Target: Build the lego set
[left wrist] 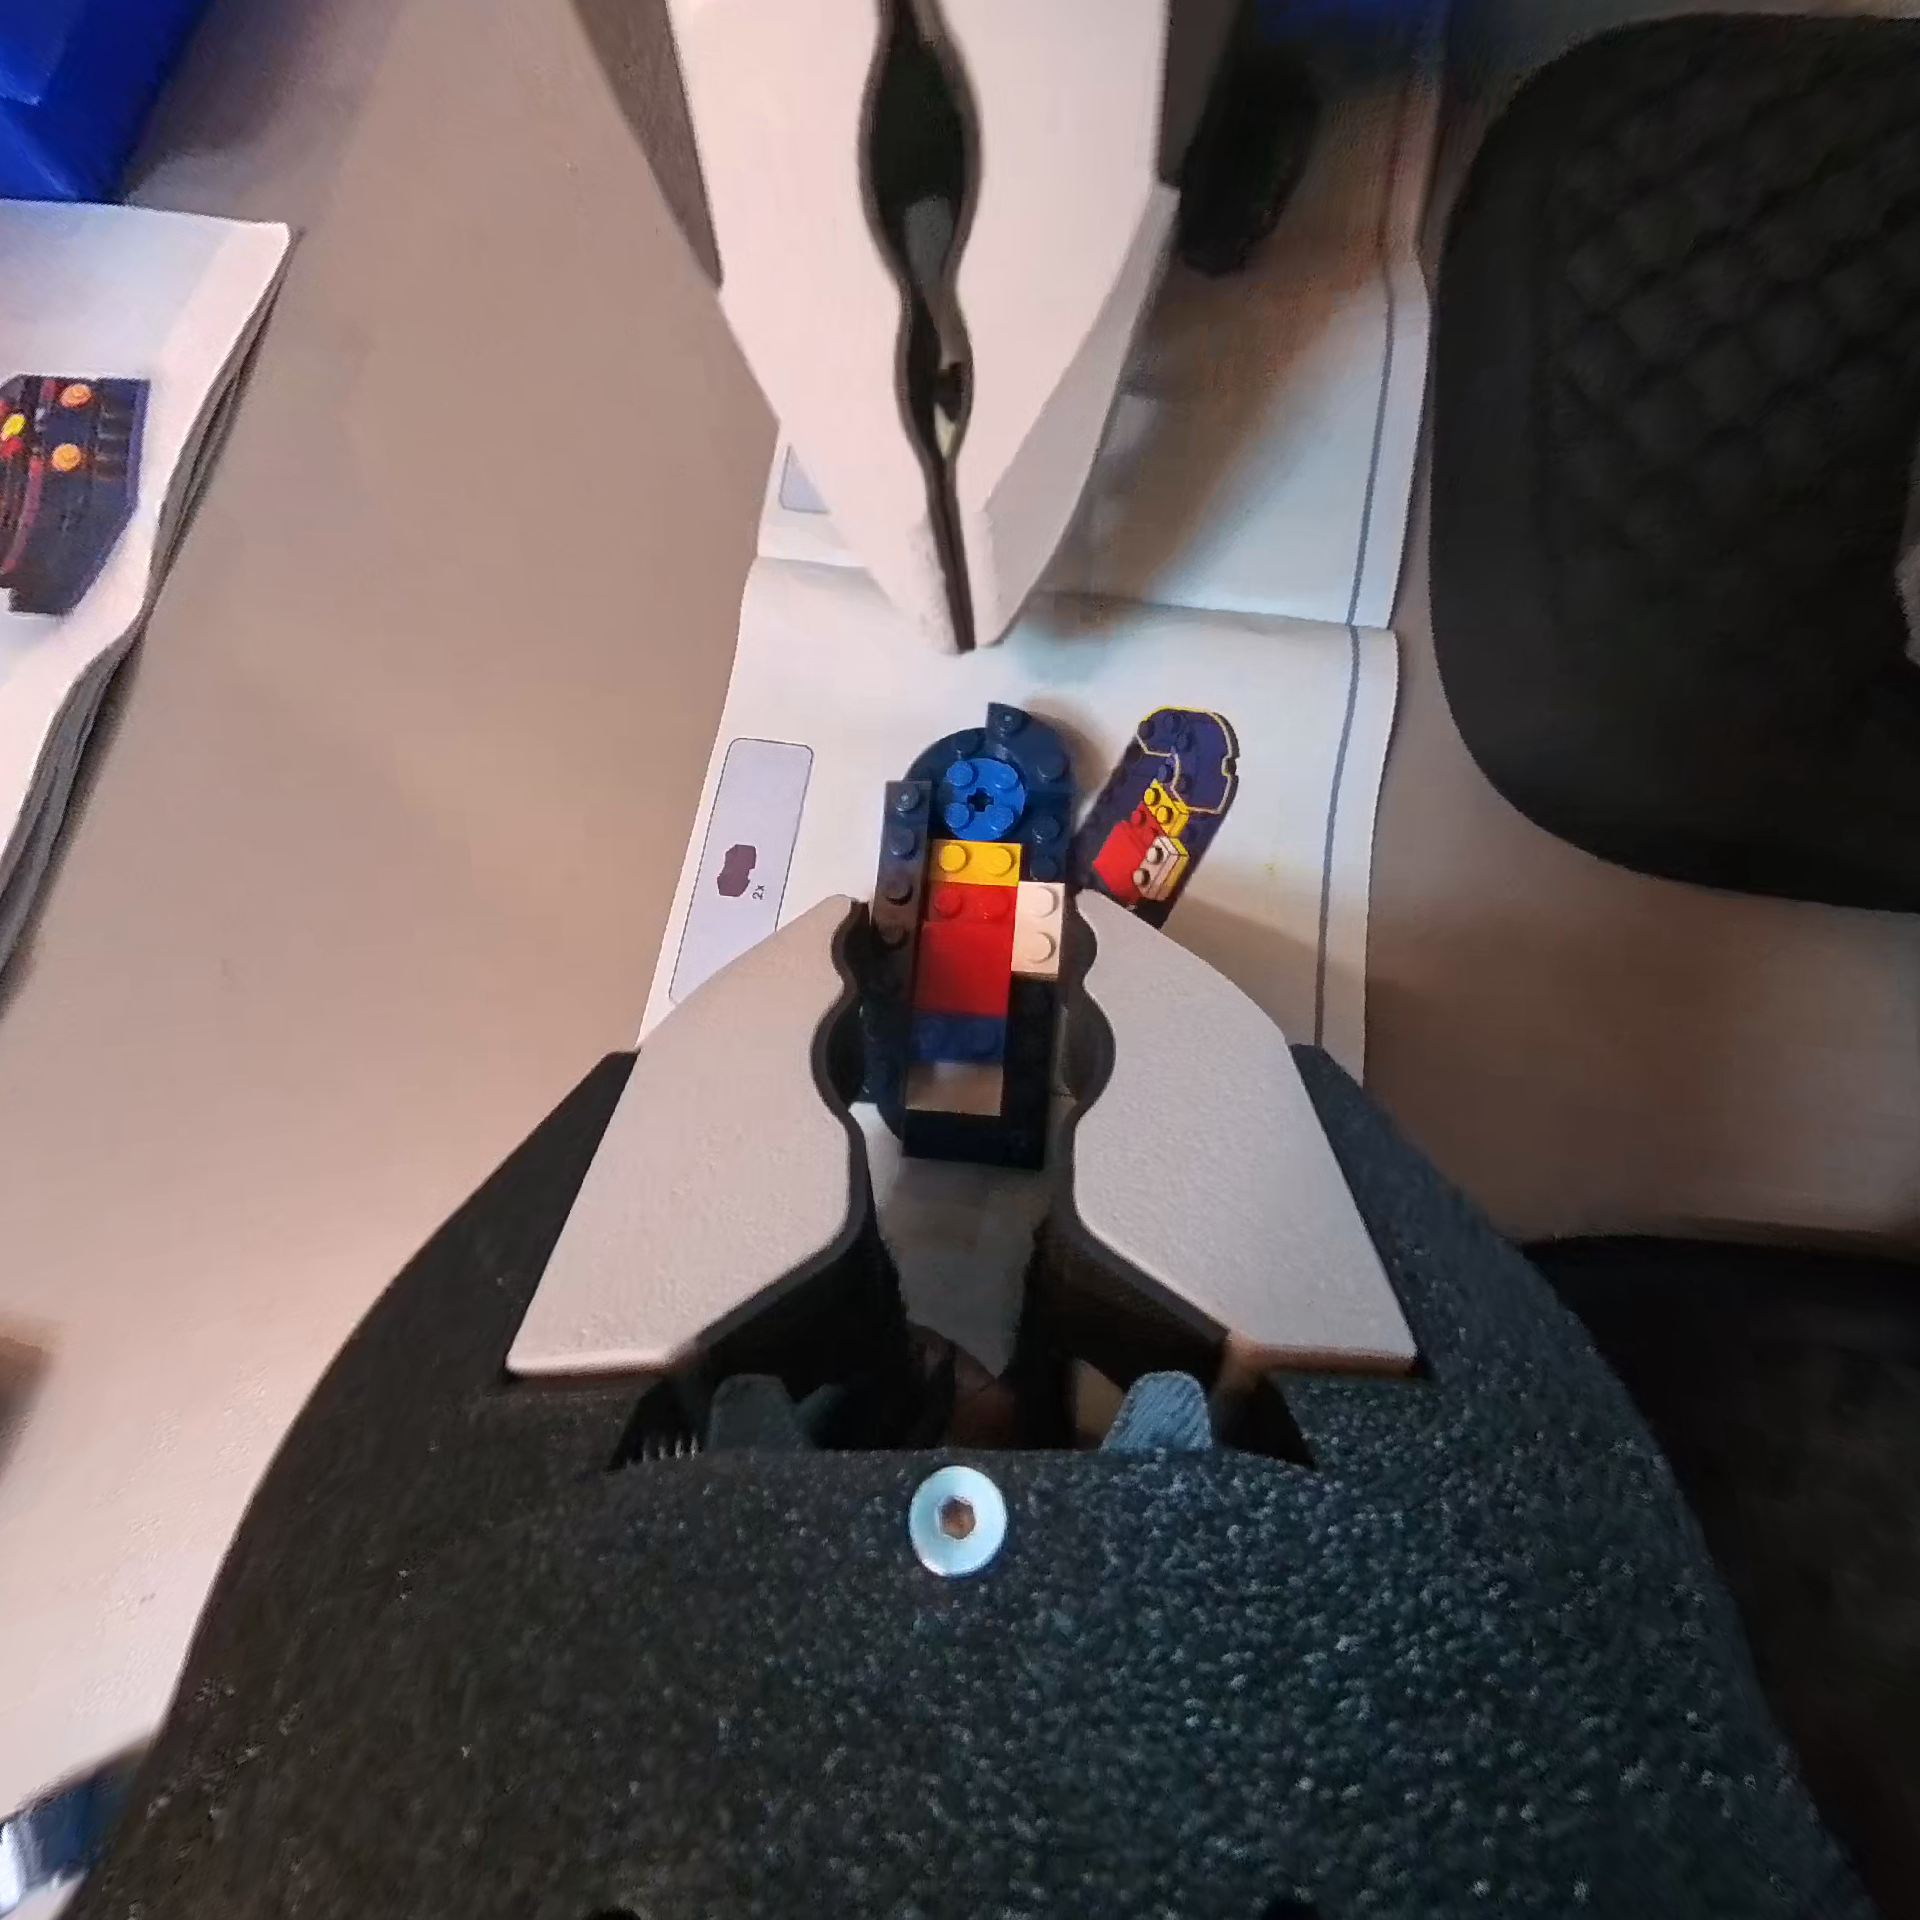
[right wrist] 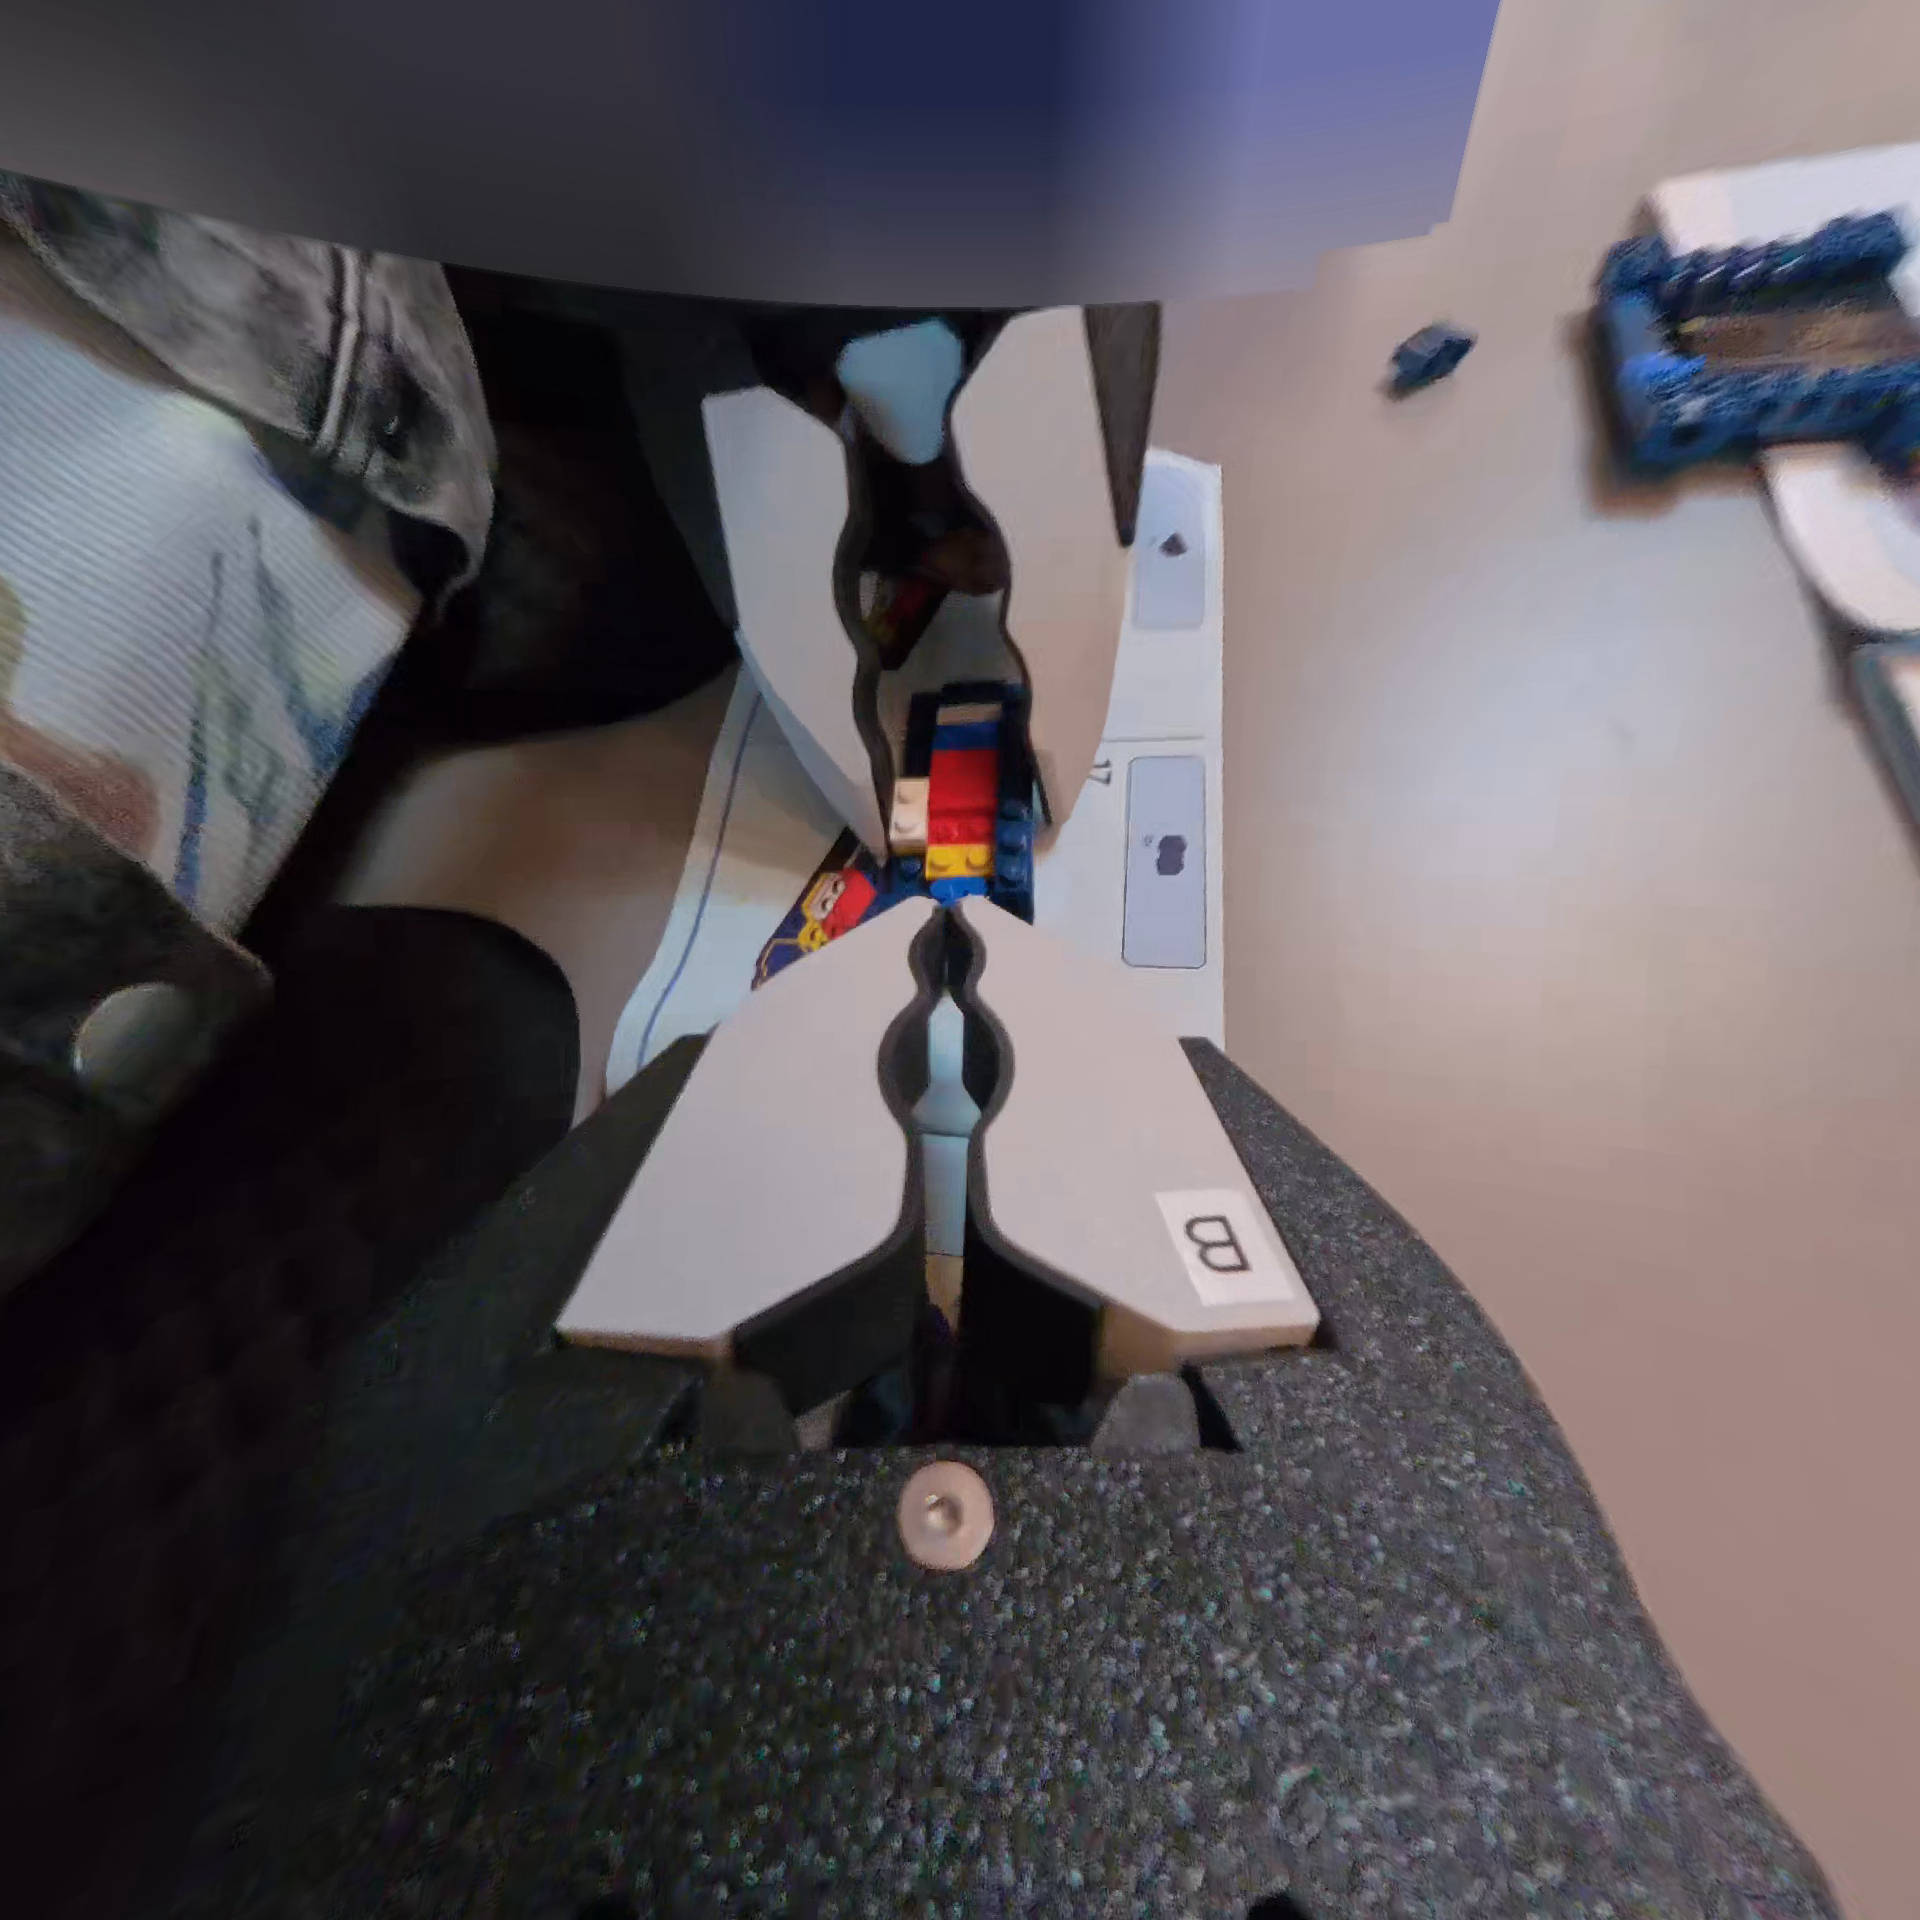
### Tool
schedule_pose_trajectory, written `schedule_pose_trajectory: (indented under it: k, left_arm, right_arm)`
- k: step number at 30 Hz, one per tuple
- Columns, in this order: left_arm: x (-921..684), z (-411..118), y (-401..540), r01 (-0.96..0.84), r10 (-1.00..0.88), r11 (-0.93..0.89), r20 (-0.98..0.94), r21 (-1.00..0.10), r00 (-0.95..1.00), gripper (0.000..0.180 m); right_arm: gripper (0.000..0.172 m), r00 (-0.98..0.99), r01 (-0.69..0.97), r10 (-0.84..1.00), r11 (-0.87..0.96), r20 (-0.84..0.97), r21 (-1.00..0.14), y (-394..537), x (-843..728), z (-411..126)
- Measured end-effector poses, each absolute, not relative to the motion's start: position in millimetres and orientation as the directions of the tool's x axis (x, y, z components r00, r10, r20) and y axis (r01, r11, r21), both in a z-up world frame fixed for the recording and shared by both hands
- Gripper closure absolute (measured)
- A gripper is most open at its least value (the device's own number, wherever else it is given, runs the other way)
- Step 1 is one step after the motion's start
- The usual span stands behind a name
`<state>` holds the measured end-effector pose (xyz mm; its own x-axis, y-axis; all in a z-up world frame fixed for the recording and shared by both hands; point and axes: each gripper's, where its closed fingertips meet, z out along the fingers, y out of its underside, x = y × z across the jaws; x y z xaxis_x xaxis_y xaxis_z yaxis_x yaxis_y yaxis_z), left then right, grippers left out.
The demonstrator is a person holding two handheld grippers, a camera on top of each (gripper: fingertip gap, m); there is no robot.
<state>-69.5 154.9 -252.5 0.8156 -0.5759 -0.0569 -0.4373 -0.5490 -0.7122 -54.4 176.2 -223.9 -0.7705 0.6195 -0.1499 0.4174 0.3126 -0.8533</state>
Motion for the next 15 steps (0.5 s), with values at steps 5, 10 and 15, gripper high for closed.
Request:
schedule_pose_trajectory:
  k: [5,10,15]
  left_arm:
    - [-74,-253,164,-0.302,-0.371,-0.647,-0.057,-0.700,0.927,0.146]
    - [-81,-253,168,-0.245,-0.317,-0.653,-0.035,-0.717,0.948,0.122]
    - [-83,-241,160,-0.153,-0.330,-0.621,0.080,-0.769,0.940,0.114]
  right_arm:
    - [0.172,-0.632,0.598,0.741,0.278,-0.228,-0.751,184,-55,-228]
    - [0.172,-0.620,0.712,0.742,0.396,-0.254,-0.580,182,-62,-229]
    - [0.172,-0.583,0.787,0.771,0.458,-0.255,-0.413,178,-65,-234]
